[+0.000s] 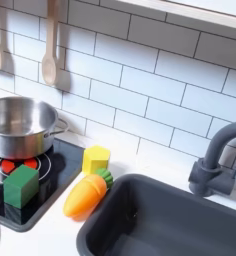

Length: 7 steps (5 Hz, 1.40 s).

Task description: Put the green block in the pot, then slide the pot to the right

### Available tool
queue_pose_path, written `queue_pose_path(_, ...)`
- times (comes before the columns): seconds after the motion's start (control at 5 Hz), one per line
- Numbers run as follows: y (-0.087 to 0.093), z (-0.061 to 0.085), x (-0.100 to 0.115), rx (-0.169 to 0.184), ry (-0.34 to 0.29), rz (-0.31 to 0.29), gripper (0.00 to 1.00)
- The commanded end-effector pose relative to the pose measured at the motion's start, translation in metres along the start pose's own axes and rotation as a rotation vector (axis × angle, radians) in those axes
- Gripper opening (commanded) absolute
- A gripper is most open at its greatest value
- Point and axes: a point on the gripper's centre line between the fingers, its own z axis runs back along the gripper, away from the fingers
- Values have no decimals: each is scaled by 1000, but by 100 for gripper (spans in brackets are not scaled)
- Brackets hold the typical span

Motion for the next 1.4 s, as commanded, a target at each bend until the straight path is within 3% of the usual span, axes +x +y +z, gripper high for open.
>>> queue_pose_path(0.0, 0, 0, 0, 0, 0, 0, 100)
queue_pose_path(0.4, 7, -5, 19, 27, -4, -17, 100)
queue_pose_path(1.2, 41, -14, 84, 78, -30, 15, 100)
